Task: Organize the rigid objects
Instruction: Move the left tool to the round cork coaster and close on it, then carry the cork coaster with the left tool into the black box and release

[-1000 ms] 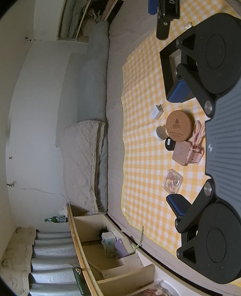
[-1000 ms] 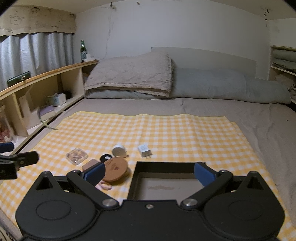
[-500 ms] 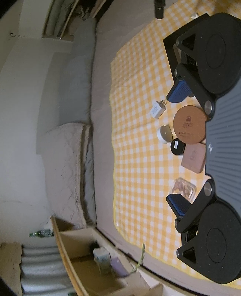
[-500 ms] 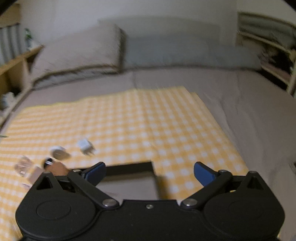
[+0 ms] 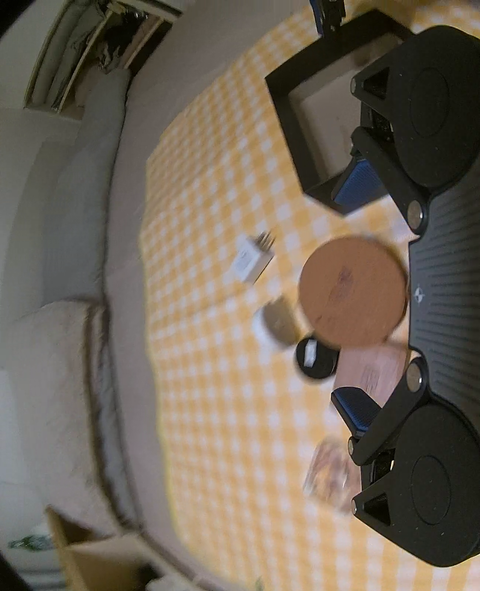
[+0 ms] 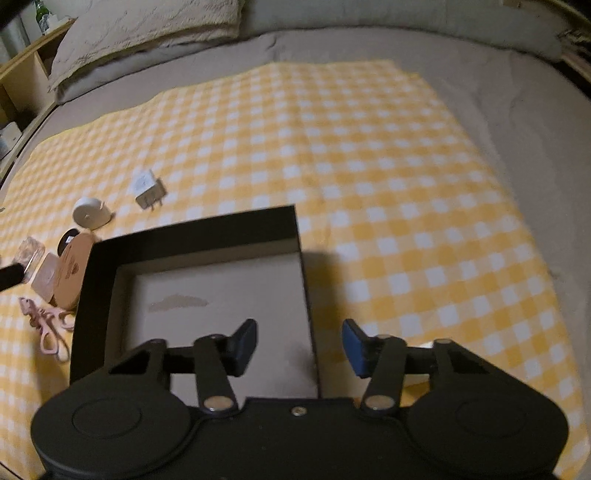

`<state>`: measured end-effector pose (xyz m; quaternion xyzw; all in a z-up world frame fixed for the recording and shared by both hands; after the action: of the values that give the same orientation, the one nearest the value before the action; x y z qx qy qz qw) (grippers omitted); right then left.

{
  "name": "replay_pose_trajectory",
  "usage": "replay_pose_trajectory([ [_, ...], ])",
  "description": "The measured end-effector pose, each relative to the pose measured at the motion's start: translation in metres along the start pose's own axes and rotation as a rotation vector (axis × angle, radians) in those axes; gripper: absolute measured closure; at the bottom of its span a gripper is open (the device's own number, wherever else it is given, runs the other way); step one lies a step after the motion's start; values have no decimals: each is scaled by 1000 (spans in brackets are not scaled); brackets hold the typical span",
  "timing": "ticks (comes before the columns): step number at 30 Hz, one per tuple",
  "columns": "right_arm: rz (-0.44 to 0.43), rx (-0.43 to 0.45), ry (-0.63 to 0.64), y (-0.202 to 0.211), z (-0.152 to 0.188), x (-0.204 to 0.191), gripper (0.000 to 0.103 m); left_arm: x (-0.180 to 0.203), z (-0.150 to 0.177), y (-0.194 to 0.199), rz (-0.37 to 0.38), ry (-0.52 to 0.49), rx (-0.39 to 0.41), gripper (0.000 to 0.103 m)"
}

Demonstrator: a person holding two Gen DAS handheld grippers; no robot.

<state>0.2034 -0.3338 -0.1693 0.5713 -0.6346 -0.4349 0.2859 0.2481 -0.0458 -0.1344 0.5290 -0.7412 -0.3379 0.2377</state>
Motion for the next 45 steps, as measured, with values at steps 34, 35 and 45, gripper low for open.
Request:
replay_pose_trajectory([
  [34,6,-44,-27,-8,1,7,99,33,-16,-33,194,-29,-31,4],
  [35,5,-44,-28,-8,1,8,99,43,-17,-27,224,-40,-20,4],
  [45,3,-45,-30,-9,1,6,99,147,6,-21,406,-196,-70,4],
])
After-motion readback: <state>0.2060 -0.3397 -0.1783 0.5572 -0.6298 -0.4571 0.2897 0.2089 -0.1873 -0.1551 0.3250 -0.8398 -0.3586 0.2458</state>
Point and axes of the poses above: each gripper's, at about its wrist camera, not at the fingertips, and y roughly against the way its jaws point, x to its right, z to its underside, the point moved 6 cm from there along -y, roughly the way its jaws point, and after that the axes turned 5 degrees about -y, right-handed, at the moved point
